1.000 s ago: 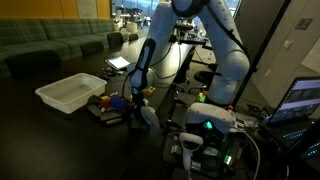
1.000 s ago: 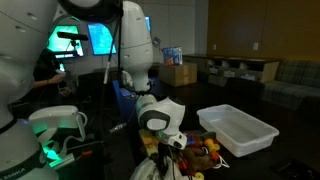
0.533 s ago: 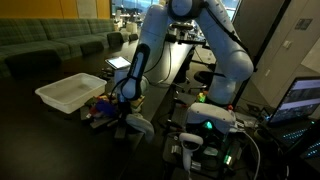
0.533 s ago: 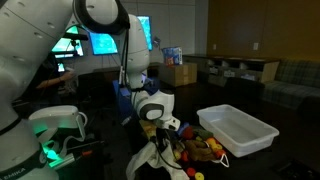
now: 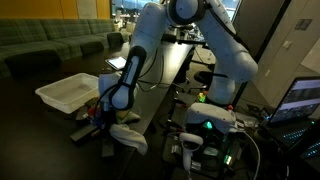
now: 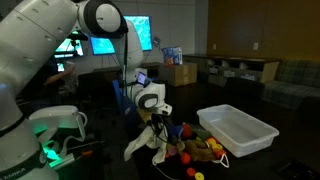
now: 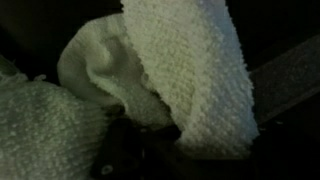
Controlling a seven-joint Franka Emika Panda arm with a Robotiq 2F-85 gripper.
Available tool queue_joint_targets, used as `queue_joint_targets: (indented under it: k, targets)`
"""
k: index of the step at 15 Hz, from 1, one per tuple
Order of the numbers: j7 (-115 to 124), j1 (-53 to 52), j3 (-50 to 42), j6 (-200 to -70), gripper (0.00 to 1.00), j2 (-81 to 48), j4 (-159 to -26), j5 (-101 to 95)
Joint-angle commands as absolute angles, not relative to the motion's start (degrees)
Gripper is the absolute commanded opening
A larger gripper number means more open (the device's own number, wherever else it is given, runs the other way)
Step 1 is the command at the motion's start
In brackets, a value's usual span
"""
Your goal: Use the white towel to move the objects on the table to the left, then put the white towel in the bowl
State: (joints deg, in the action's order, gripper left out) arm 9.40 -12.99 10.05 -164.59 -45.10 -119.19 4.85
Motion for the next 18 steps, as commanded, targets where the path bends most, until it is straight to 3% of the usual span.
queue_joint_targets:
  k: [1,6,13,16,18]
  targets:
    - [9.24,-13.22,12.31,-165.46,0.01,-43.95,-117.87,6.27]
    - [4.26,-5.96,16.99,-164.39,0.02,-38.51,-120.86,7.36]
    - [-19.27,20.83,31.85,-155.39,0.02,-27.21,-128.14,20.73]
    - [-30.2,28.3,32.05,-147.51,0.02,-21.18,-129.46,29.62]
    - [-34.99,28.95,27.53,-142.08,0.02,-17.61,-129.34,33.48]
